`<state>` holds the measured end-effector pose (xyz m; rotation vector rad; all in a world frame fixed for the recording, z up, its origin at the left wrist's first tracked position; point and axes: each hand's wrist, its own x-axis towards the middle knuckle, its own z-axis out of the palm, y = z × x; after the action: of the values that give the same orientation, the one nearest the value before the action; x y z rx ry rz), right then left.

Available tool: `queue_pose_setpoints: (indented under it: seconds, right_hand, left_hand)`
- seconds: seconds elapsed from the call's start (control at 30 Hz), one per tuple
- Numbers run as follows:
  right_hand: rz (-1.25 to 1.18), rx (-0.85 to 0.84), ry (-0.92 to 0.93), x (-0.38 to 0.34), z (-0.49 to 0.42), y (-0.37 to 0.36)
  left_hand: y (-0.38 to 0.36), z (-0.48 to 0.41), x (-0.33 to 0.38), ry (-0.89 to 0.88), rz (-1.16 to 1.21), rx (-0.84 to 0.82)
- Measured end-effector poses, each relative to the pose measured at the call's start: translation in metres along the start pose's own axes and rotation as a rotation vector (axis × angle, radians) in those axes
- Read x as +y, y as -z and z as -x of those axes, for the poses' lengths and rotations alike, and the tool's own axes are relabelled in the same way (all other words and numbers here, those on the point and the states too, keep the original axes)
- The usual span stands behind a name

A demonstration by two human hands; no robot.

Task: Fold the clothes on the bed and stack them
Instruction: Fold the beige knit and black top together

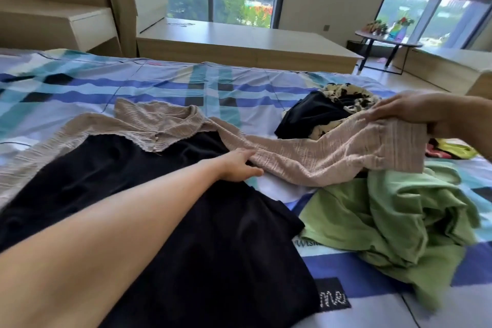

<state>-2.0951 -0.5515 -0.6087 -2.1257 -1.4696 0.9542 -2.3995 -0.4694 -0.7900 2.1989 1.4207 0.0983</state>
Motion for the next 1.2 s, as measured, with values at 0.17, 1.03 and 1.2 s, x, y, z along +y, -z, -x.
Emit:
queue_pose_setpoints:
  seconds: [0.17,1.03,1.2]
  right_hand:
    - [-0.170,-0.104,0.017,-0.079,-0.018,-0.030]
    - [0.398,-0.139,0.818,-0.265,0.025,-0.508]
    - [0.463,-0.320,1.002,-0.276,0.072,-0.533]
  left_hand:
    - [0.032,0.039,-0.019,-0.014,0.290,0.139]
    - [0.092,0.300,-0.332,0.791,-0.042,0.337]
    - [0.113,0.337,-0.319,0.764,-0.020,-0.057]
